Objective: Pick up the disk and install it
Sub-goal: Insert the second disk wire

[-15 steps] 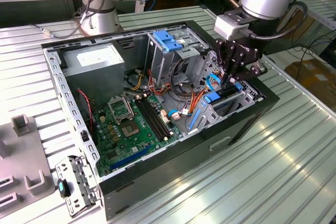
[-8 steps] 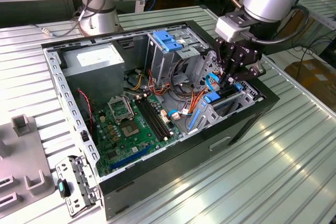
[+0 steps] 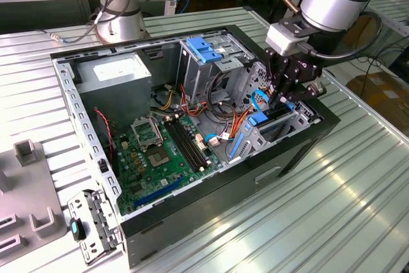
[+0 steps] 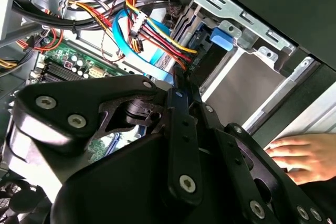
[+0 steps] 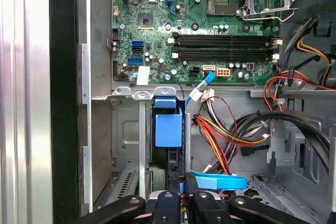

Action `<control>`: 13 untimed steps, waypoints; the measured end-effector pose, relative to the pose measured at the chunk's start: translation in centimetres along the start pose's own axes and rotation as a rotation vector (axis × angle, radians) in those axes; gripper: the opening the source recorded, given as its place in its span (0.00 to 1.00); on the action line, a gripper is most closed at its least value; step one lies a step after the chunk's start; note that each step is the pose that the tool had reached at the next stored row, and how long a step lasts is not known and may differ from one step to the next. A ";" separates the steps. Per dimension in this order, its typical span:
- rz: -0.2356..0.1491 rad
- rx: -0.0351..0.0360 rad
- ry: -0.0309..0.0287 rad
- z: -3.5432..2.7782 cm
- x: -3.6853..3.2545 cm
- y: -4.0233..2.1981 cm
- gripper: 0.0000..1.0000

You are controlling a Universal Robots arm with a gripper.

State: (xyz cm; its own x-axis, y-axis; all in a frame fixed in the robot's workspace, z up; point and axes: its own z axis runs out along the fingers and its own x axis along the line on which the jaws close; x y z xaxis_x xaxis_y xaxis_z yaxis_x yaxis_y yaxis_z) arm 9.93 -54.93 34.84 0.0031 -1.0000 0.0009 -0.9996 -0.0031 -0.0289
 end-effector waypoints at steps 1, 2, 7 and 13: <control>0.004 0.0001 -0.0001 0.01 0.04 0.00 0.16; 0.005 0.0001 -0.0017 0.03 0.10 0.00 0.16; 0.006 0.0001 -0.0105 0.41 0.26 0.00 0.16; 0.006 0.0001 -0.0180 1.01 0.40 0.02 0.16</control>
State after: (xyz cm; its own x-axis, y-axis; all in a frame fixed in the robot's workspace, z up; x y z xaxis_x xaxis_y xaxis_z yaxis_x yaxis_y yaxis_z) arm 9.94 -55.33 33.84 -0.0025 -0.9998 -0.0172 -0.9996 0.0030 -0.0289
